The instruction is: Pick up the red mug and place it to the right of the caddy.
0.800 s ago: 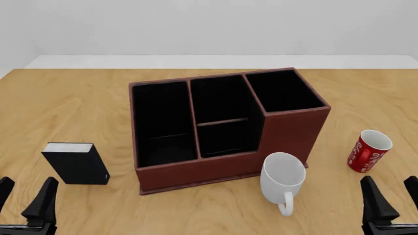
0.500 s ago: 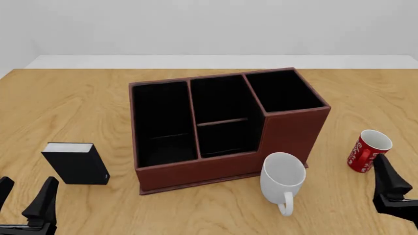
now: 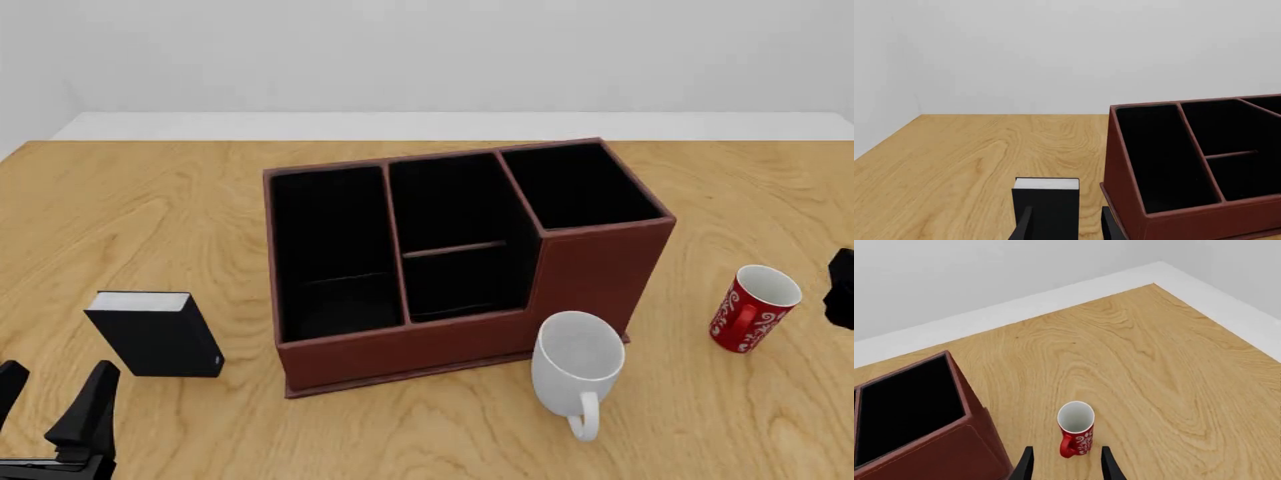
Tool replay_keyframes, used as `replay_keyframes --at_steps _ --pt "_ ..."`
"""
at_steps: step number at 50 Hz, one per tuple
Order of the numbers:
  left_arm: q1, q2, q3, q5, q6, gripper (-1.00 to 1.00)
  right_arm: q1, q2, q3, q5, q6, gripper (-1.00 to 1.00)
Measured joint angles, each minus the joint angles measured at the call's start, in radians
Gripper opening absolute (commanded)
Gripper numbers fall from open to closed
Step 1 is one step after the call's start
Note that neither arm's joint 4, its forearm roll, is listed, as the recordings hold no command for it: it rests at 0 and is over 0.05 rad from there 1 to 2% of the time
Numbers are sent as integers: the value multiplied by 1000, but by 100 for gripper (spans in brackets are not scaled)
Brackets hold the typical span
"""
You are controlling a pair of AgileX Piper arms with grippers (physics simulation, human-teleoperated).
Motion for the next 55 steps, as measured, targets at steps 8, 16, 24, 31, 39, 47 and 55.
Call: replay_keyframes --at_steps 8,16,24,31,39,47,55 --pt "0 0 0 0 0 100 -11 98 -48 6 38 100" --pt "0 0 0 0 0 100 1 182 -74 -5 85 100" --pt "0 0 0 0 0 100 13 250 -76 -28 122 100" --pt "0 0 0 0 0 100 24 300 -66 -54 144 100" --pt "0 0 0 0 0 100 16 348 -50 -89 158 100" --pt "0 0 0 0 0 100 5 402 -42 -123 170 100" --pt "0 0 0 0 0 100 5 469 -45 -162 176 100"
